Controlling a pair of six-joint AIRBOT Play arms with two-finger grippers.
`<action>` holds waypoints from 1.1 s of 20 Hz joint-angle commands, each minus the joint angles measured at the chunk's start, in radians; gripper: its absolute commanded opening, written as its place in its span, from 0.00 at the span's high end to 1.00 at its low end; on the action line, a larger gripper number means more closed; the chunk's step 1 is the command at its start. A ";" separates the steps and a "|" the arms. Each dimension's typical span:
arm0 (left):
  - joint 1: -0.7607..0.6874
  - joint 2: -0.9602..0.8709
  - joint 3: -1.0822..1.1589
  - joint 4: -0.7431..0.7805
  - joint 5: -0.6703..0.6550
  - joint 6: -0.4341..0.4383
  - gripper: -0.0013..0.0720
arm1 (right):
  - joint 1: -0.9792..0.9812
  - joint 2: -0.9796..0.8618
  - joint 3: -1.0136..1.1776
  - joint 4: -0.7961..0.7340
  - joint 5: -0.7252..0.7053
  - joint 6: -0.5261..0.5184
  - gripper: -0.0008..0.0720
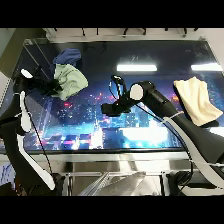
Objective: Fold the shirts.
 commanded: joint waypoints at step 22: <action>-0.536 0.970 -0.897 0.011 0.014 -0.170 0.96 | -0.383 0.267 0.000 -0.174 0.280 -0.239 0.94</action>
